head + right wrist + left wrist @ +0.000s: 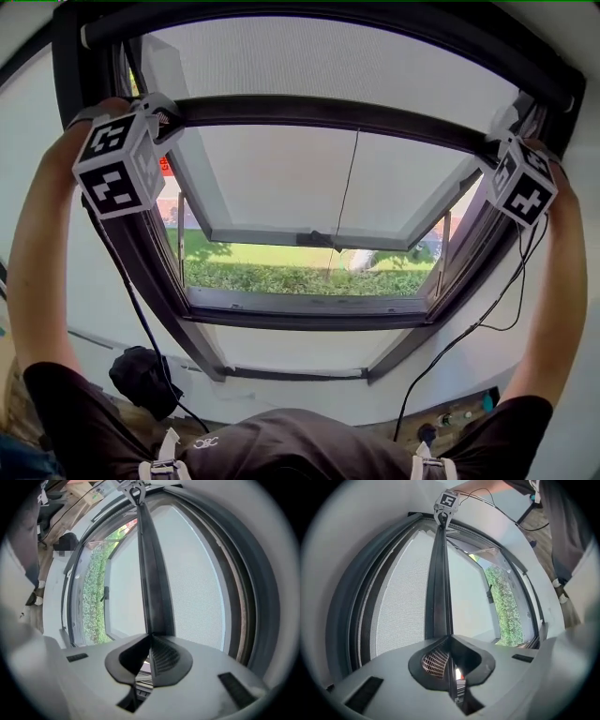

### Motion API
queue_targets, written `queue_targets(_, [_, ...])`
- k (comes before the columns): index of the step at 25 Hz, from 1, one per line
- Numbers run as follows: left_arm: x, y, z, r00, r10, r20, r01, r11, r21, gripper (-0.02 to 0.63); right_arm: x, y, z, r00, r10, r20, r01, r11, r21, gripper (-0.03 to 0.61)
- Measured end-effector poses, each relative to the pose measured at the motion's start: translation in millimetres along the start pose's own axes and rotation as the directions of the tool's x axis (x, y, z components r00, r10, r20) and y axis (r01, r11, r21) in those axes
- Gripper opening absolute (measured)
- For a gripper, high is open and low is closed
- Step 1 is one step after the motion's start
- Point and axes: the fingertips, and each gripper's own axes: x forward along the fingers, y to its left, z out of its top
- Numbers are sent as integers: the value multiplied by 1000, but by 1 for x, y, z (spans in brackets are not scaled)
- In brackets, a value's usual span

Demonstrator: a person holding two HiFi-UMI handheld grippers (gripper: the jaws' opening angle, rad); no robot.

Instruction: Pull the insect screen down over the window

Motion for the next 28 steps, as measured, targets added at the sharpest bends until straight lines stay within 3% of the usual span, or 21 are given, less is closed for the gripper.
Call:
queue_targets(6, [9, -32, 5, 1000, 5, 13, -5, 1000, 7, 26, -1, 31, -9, 999, -37, -23, 36, 999, -31, 21])
queue_targets(11, [22, -87, 2, 996, -89, 13, 89, 996, 1, 26, 18, 85, -11, 997, 65, -47, -67, 996, -50, 21])
queue_targets(23, [55, -198, 3, 984, -180, 8, 180, 984, -3, 26, 56, 193, -20, 975, 214, -58, -215, 976, -12, 25])
queue_targets(28, [73, -248, 2, 960, -279, 1, 279, 960, -2, 28, 76, 241, -21, 948, 305, -92, -306, 952, -5, 25])
